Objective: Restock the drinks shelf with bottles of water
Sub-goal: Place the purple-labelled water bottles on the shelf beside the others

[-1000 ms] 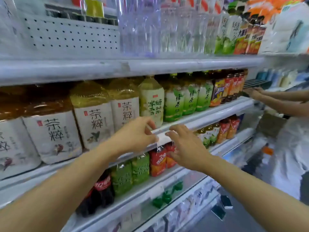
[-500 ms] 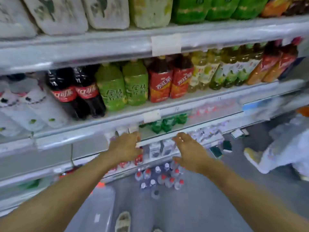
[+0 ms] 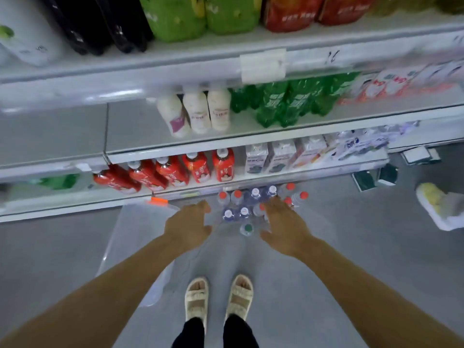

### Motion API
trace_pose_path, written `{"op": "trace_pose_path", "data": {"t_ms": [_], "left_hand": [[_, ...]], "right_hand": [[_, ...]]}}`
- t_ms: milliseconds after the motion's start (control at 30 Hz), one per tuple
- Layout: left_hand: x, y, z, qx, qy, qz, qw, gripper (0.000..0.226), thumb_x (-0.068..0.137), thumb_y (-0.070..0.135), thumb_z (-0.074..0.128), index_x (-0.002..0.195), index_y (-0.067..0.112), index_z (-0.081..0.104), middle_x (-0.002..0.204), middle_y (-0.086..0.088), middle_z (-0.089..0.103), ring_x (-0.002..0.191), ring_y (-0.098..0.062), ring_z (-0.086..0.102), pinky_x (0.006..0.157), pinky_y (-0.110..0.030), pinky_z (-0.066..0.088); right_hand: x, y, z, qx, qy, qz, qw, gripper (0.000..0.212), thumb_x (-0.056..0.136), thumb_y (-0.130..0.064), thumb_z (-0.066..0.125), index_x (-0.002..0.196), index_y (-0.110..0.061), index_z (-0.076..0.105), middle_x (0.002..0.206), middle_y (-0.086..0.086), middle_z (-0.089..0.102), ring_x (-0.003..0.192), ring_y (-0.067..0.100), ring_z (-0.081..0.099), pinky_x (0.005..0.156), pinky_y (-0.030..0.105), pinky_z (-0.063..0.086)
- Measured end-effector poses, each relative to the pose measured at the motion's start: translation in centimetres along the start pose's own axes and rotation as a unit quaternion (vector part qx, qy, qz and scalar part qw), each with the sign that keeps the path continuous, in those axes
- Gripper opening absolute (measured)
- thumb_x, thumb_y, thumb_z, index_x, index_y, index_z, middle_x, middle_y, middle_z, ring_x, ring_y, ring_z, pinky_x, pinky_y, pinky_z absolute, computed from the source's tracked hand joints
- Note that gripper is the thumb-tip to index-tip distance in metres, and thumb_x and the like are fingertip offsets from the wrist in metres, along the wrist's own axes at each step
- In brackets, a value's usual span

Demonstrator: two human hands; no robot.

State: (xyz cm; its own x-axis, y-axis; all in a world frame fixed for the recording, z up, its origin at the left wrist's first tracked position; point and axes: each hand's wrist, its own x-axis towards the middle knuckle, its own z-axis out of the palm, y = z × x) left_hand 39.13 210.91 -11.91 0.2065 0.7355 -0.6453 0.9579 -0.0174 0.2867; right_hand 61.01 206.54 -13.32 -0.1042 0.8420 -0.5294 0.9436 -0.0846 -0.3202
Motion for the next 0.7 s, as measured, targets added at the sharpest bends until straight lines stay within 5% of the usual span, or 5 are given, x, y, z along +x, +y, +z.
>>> {"op": "trace_pose_path", "data": {"t_ms": [367, 700], "left_hand": [[10.2, -8.8, 11.3, -0.01, -0.005, 0.009, 1.0, 0.052, 0.087, 0.027, 0.06, 0.133, 0.02, 0.036, 0.126, -0.004, 0.054, 0.112, -0.024, 0.055, 0.089, -0.034, 0.046], [20.4, -14.6, 21.1, -0.014, -0.006, 0.034, 0.999, 0.062, 0.087, 0.027, 0.064, 0.139, 0.021, 0.032, 0.133, -0.005, 0.052, 0.117, -0.025, 0.053, 0.096, -0.035, 0.047]], "right_hand": [[11.3, -0.6, 17.0, 0.018, -0.04, 0.019, 0.999, 0.07, 0.087, -0.029, 0.06, 0.144, -0.014, 0.023, 0.143, 0.011, 0.032, 0.128, 0.03, 0.038, 0.1, 0.035, 0.036], [22.9, 3.5, 28.1, -0.039, 0.035, 0.012, 0.999, 0.073, 0.08, -0.02, 0.066, 0.142, -0.01, 0.03, 0.136, 0.014, 0.046, 0.124, 0.032, 0.044, 0.104, 0.036, 0.032]]}}
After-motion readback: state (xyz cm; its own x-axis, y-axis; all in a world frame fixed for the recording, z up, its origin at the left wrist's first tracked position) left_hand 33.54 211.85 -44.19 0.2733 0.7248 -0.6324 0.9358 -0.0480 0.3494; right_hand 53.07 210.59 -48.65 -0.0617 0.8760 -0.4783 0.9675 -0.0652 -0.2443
